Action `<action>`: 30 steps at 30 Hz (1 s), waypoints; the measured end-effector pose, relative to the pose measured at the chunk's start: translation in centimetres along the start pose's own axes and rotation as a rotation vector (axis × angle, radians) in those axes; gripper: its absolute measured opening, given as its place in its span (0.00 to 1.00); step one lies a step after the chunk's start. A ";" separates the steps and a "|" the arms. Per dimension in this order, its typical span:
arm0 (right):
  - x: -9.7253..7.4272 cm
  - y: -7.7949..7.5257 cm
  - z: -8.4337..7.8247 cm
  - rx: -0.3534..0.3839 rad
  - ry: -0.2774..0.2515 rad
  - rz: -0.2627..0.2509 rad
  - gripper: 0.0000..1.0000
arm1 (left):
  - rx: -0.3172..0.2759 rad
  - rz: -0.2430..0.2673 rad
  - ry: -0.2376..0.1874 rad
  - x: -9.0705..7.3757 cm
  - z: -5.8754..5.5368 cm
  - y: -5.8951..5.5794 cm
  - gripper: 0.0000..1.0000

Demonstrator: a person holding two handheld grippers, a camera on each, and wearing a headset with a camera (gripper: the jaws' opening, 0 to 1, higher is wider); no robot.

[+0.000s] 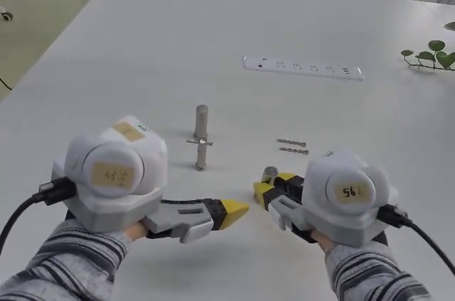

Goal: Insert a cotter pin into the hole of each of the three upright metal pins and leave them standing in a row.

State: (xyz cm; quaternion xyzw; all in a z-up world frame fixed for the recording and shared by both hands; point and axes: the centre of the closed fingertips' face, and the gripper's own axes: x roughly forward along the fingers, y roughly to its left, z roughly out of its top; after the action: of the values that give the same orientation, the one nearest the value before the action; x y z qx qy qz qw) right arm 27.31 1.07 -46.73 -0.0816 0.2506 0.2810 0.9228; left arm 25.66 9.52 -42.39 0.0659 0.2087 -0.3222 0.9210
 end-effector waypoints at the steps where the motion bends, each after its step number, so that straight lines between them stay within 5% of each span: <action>1: 0.0 0.0 0.0 -0.004 0.001 -0.004 0.08 | -0.001 -0.001 0.000 0.0 0.0 0.0 0.99; 12: -0.3 0.2 -0.6 -0.042 0.032 0.019 0.16 | 0.003 -0.006 0.003 0.2 -0.1 -0.3 0.99; 19: -1.7 0.1 -0.6 -0.064 0.043 0.099 0.19 | 0.001 -0.004 -0.008 0.2 0.2 -0.3 0.99; 30: -2.8 -2.8 -1.0 -0.234 0.139 0.174 0.21 | 0.003 -0.005 -0.006 0.4 0.1 -0.5 0.99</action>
State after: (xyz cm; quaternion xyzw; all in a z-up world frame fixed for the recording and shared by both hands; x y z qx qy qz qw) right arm 26.45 -2.85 -46.20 -0.1860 0.2856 0.3808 0.8596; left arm 25.68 8.89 -42.41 0.0660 0.2056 -0.3249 0.9208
